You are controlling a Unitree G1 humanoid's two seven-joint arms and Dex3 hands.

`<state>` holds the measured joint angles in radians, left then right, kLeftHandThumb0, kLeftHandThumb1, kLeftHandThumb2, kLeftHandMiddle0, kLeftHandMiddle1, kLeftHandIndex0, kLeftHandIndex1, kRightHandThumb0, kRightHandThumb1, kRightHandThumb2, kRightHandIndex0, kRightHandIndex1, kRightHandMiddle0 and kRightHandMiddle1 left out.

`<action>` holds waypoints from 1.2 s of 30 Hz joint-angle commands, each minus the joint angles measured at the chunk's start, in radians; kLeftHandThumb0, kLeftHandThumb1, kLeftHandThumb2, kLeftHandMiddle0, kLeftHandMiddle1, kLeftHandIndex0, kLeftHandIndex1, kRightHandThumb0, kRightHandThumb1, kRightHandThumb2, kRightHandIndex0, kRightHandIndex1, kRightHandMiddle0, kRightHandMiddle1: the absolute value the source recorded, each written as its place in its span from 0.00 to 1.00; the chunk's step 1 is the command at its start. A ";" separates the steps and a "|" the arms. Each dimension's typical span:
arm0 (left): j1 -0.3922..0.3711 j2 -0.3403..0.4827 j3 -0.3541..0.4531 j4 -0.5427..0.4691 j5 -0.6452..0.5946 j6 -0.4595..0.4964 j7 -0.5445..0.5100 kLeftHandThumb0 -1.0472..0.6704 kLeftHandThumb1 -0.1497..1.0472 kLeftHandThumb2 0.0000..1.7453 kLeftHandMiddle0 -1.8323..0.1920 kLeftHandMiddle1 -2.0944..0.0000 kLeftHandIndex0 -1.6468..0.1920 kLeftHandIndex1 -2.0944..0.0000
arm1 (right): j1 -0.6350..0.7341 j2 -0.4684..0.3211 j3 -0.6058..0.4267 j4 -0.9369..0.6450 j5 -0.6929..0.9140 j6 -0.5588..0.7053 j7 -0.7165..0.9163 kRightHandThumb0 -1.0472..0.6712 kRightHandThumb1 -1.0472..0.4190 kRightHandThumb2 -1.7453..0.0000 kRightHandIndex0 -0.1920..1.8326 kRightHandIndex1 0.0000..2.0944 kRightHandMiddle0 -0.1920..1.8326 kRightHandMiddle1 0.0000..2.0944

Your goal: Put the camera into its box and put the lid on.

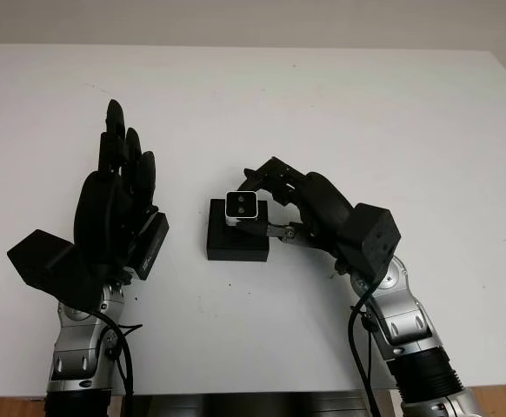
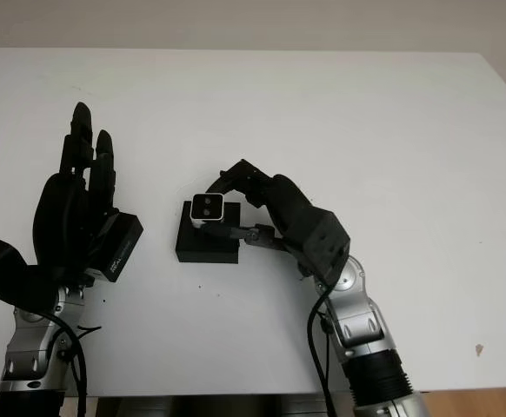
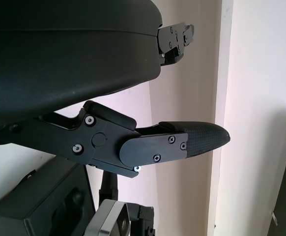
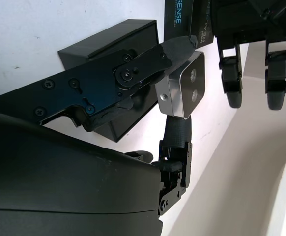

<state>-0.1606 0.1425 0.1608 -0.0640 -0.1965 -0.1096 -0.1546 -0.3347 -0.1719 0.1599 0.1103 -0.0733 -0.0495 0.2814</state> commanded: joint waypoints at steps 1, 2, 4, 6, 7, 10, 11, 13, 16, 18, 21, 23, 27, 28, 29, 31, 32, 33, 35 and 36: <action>0.005 0.002 -0.001 -0.008 0.007 -0.005 0.000 0.19 1.00 0.30 1.00 1.00 1.00 1.00 | -0.005 0.010 0.002 0.017 -0.003 -0.023 -0.006 0.29 0.03 0.97 0.23 0.03 0.24 0.81; 0.005 0.001 0.000 -0.006 0.006 -0.007 0.001 0.19 1.00 0.30 1.00 1.00 1.00 1.00 | -0.008 0.011 0.001 0.024 -0.004 -0.023 -0.007 0.29 0.03 0.97 0.23 0.03 0.24 0.81; 0.004 -0.004 0.001 -0.005 -0.001 -0.004 0.002 0.19 1.00 0.29 1.00 1.00 1.00 1.00 | -0.013 0.014 -0.001 0.036 -0.003 -0.024 -0.008 0.29 0.03 0.97 0.23 0.03 0.23 0.82; 0.004 -0.005 0.001 -0.006 -0.002 0.001 0.004 0.19 1.00 0.28 1.00 1.00 1.00 1.00 | -0.016 0.016 -0.004 0.046 -0.002 -0.025 -0.009 0.29 0.03 0.97 0.23 0.03 0.23 0.82; 0.005 -0.003 0.000 -0.007 0.000 0.001 0.003 0.18 1.00 0.28 1.00 1.00 1.00 1.00 | -0.018 0.016 -0.005 0.050 -0.002 -0.024 -0.009 0.29 0.03 0.97 0.23 0.03 0.23 0.82; 0.004 -0.002 -0.002 -0.006 0.004 -0.001 0.004 0.19 1.00 0.29 1.00 1.00 1.00 1.00 | -0.023 0.017 -0.006 0.060 -0.003 -0.015 -0.008 0.29 0.02 0.97 0.23 0.03 0.22 0.82; 0.003 -0.002 -0.002 -0.006 0.005 -0.001 0.004 0.19 1.00 0.29 1.00 1.00 1.00 1.00 | -0.026 0.018 -0.006 0.063 -0.004 -0.014 -0.008 0.29 0.02 0.97 0.23 0.03 0.22 0.82; 0.002 -0.001 0.000 -0.002 0.000 -0.003 0.000 0.19 1.00 0.29 1.00 1.00 1.00 1.00 | -0.029 0.019 -0.008 0.072 -0.005 -0.018 -0.009 0.29 0.02 0.97 0.23 0.03 0.22 0.82; 0.001 0.000 0.001 0.000 -0.003 -0.005 -0.005 0.19 1.00 0.29 1.00 1.00 1.00 1.00 | -0.033 0.022 -0.011 0.083 -0.004 -0.019 -0.014 0.29 0.03 0.97 0.23 0.03 0.22 0.82; 0.001 0.000 0.001 -0.002 0.000 -0.004 -0.002 0.19 1.00 0.29 1.00 1.00 1.00 1.00 | -0.036 0.022 -0.013 0.093 -0.004 -0.021 -0.017 0.29 0.03 0.97 0.23 0.03 0.22 0.81; 0.002 0.002 0.000 -0.003 0.005 -0.005 -0.002 0.19 1.00 0.29 1.00 1.00 1.00 1.00 | -0.041 0.021 -0.015 0.105 -0.004 -0.025 -0.019 0.29 0.02 0.97 0.23 0.03 0.22 0.80; 0.001 -0.002 0.001 -0.001 0.002 -0.006 0.002 0.19 1.00 0.29 1.00 1.00 1.00 1.00 | -0.044 0.022 -0.018 0.116 -0.001 -0.027 -0.017 0.29 0.02 0.97 0.23 0.03 0.22 0.80; 0.004 -0.001 0.000 -0.006 0.005 -0.004 0.004 0.18 1.00 0.28 1.00 1.00 1.00 1.00 | -0.048 0.024 -0.021 0.129 0.002 -0.030 -0.017 0.29 0.02 0.97 0.23 0.03 0.23 0.79; 0.005 -0.001 0.000 -0.008 0.005 -0.003 0.005 0.18 1.00 0.29 1.00 1.00 1.00 1.00 | -0.049 0.024 -0.021 0.131 0.001 -0.029 -0.018 0.28 0.02 0.97 0.23 0.03 0.23 0.79; 0.005 0.000 0.000 -0.008 0.006 -0.003 0.005 0.19 1.00 0.29 1.00 1.00 1.00 1.00 | -0.049 0.025 -0.021 0.133 0.001 -0.028 -0.018 0.28 0.03 0.97 0.23 0.03 0.24 0.79; 0.005 0.002 0.001 -0.007 0.003 -0.004 0.002 0.19 1.00 0.29 1.00 1.00 1.00 1.00 | -0.050 0.025 -0.022 0.136 0.002 -0.025 -0.018 0.28 0.03 0.97 0.23 0.03 0.24 0.79; 0.005 0.002 0.001 -0.007 0.001 -0.005 0.000 0.19 1.00 0.29 1.00 1.00 1.00 1.00 | -0.050 0.026 -0.022 0.137 0.003 -0.024 -0.018 0.28 0.03 0.97 0.23 0.03 0.24 0.79; 0.005 0.003 0.002 -0.006 0.000 -0.006 -0.002 0.19 1.00 0.29 1.00 1.00 1.00 1.00 | -0.050 0.026 -0.023 0.138 0.003 -0.023 -0.018 0.28 0.03 0.97 0.23 0.03 0.24 0.79; 0.005 0.003 0.002 -0.005 0.003 -0.008 -0.001 0.19 1.00 0.29 1.00 1.00 1.00 1.00 | -0.050 0.026 -0.022 0.142 0.002 -0.024 -0.017 0.28 0.03 0.97 0.23 0.03 0.24 0.79; 0.005 0.003 0.002 -0.005 0.004 -0.008 -0.001 0.19 1.00 0.29 1.00 1.00 1.00 1.00 | -0.050 0.025 -0.021 0.145 0.001 -0.027 -0.017 0.28 0.03 0.97 0.24 0.03 0.24 0.79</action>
<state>-0.1606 0.1429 0.1613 -0.0638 -0.1972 -0.1093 -0.1553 -0.3711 -0.1537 0.1435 0.2517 -0.0762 -0.0618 0.2658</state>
